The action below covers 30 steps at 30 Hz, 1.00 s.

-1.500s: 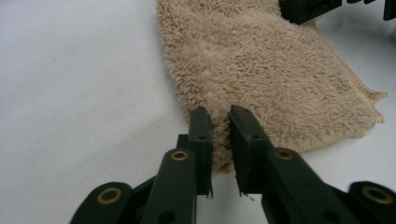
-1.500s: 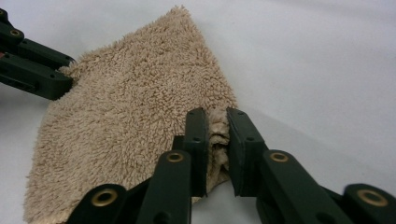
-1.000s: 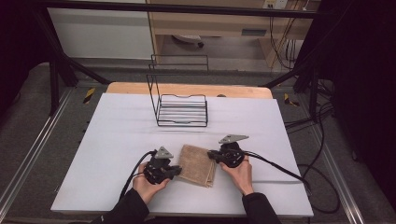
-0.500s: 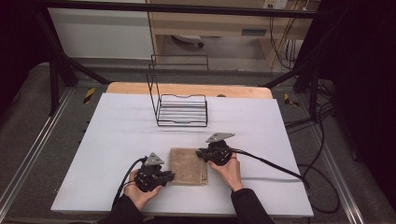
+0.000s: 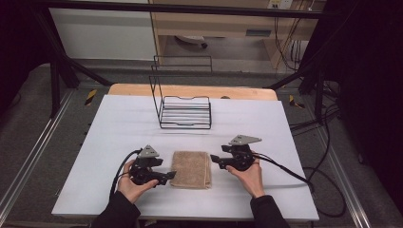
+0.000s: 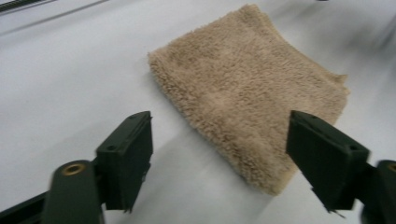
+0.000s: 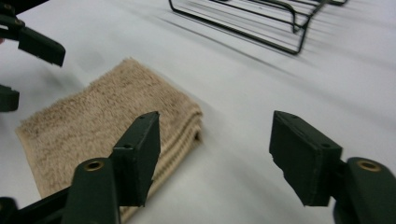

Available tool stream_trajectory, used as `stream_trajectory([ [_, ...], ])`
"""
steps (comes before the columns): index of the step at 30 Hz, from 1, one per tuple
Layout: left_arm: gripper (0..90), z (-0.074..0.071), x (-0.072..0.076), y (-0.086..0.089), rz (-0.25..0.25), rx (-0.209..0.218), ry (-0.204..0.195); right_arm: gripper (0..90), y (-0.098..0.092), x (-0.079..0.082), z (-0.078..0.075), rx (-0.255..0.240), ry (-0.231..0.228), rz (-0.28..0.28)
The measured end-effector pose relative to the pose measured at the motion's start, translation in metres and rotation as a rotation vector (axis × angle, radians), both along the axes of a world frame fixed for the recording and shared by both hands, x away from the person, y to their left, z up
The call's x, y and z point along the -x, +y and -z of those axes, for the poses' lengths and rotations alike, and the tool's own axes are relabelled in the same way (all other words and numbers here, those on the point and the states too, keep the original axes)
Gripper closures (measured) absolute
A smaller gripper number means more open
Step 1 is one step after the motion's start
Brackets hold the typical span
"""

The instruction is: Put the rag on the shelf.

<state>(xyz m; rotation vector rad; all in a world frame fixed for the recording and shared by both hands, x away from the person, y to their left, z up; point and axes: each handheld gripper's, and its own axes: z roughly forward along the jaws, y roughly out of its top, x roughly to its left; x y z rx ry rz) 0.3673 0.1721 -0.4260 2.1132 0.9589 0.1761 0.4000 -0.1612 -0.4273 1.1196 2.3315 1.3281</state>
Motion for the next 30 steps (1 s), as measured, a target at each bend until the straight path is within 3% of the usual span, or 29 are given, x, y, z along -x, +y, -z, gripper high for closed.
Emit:
stream_trajectory([
  [5, 10.1, -0.004, -0.010, -0.002, 0.021, -0.035, -0.023, 18.8, -0.021, 0.005, 0.005, -0.012, 0.028, 0.042],
  [6, 10.0, -0.006, -0.016, -0.006, 0.005, -0.063, -0.018, 16.8, -0.025, 0.006, 0.007, -0.015, 0.035, 0.049],
  [8, 10.6, -0.006, -0.019, -0.007, -0.002, -0.077, -0.020, 14.4, -0.032, 0.009, 0.010, -0.024, 0.039, 0.054],
  [13, 10.2, -0.009, -0.035, -0.011, -0.023, -0.053, -0.021, 8.5, -0.038, 0.012, 0.014, -0.020, 0.043, 0.060],
  [16, 11.2, -0.008, -0.045, -0.013, -0.044, -0.062, -0.045, 6.8, -0.039, 0.015, 0.014, -0.021, 0.051, 0.058],
  [20, 16.9, -0.005, -0.057, -0.016, -0.070, -0.053, -0.058, 6.4, -0.039, 0.017, 0.014, -0.026, 0.050, 0.047],
  [24, 24.7, 0.000, -0.063, -0.016, -0.096, -0.030, -0.028, 5.3, -0.038, 0.017, 0.016, -0.015, 0.057, 0.050],
  [27, 29.3, 0.003, -0.064, -0.016, -0.106, -0.054, -0.031, 5.3, -0.039, 0.018, 0.015, -0.022, 0.048, 0.050],
  [30, 31.8, 0.006, -0.066, -0.016, -0.123, -0.045, -0.029, 5.1, -0.039, 0.018, 0.014, -0.026, 0.045, 0.054],
])
